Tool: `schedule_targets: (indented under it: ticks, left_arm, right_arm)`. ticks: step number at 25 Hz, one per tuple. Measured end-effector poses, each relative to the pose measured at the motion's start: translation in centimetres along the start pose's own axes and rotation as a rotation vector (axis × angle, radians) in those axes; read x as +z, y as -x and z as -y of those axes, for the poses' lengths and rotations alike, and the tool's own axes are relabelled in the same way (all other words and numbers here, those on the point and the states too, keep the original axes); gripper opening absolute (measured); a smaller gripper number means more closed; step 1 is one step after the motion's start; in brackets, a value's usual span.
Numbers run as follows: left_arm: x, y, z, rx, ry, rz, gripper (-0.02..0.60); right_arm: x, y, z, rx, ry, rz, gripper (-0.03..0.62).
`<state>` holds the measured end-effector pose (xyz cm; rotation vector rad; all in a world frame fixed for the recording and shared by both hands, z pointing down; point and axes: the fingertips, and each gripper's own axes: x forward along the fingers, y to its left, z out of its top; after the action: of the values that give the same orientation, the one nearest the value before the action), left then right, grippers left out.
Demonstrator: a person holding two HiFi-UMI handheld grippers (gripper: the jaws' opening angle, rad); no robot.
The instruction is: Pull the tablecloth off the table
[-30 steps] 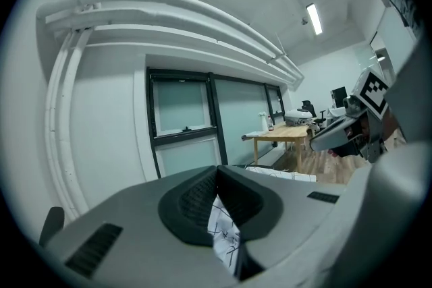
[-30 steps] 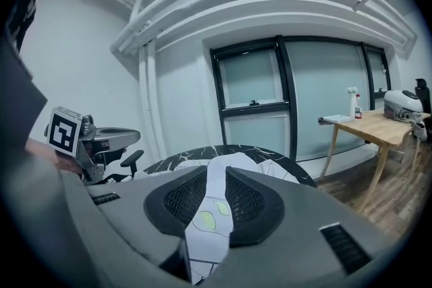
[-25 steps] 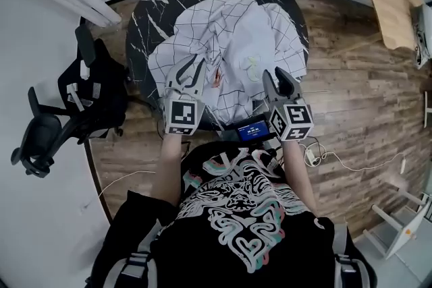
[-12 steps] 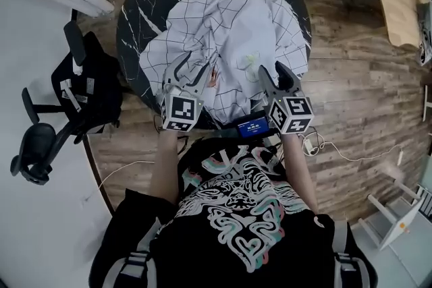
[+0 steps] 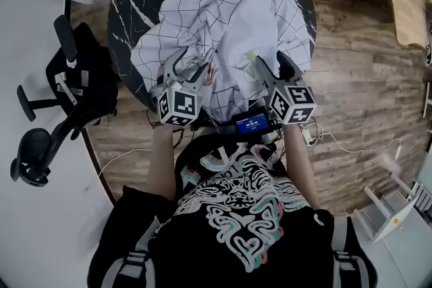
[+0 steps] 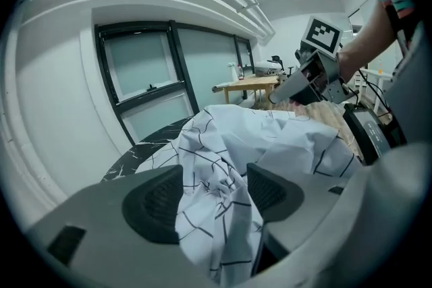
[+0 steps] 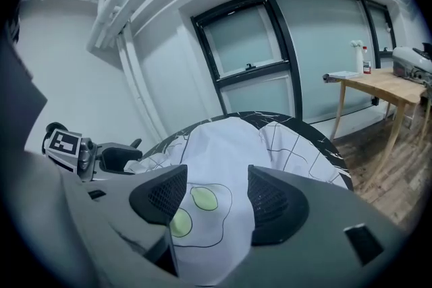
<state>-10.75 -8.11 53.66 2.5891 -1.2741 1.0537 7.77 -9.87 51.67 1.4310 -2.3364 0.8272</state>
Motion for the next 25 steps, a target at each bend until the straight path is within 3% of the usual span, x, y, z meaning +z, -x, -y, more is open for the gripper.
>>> schedule_targets:
  ticks: [10,25]
  left_arm:
    - [-1.4,-2.2,-0.1,-0.029,-0.009,-0.064,0.385]
    - [-4.2,-5.4,0.4,-0.103,0.059,-0.177,0.451]
  right_arm:
    - [-1.3,-2.2,1.9,-0.021,-0.02,-0.086,0.346]
    - [-3.0,-6.6,4.8,-0.024,-0.058,-0.202,0.391]
